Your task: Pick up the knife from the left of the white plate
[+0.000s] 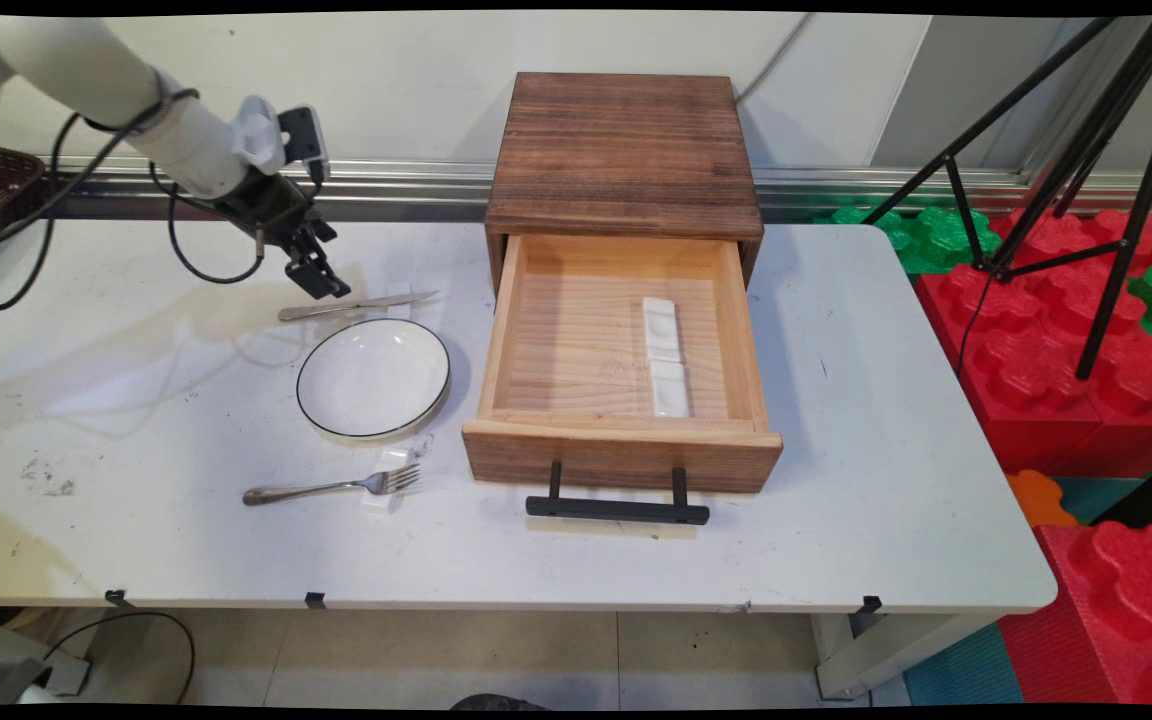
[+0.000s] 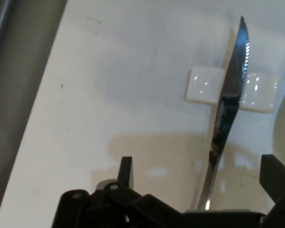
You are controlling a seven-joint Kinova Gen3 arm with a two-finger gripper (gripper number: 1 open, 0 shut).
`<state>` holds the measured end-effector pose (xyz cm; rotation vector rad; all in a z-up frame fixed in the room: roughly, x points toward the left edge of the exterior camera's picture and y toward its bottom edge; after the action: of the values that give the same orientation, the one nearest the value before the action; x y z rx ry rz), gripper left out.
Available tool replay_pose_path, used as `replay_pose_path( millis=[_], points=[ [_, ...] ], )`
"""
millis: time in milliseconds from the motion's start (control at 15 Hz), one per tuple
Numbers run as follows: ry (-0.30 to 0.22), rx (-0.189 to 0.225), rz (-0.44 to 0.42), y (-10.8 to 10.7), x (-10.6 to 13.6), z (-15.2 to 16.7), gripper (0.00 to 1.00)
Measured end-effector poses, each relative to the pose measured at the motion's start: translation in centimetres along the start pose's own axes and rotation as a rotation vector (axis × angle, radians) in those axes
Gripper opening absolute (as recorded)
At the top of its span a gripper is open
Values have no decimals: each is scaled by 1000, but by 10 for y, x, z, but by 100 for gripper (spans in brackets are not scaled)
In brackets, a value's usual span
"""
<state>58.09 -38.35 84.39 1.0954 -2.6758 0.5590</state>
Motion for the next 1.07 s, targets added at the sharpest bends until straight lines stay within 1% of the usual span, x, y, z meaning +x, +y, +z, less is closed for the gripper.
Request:
replay_pose_path(
  millis=[333,600,1067],
  points=[
    [-43,-49,48,-12,4,29,100],
    [-62,-80,75,-16,7,45,100],
    [-66,-105,98,-20,12,63,100]
  ],
)
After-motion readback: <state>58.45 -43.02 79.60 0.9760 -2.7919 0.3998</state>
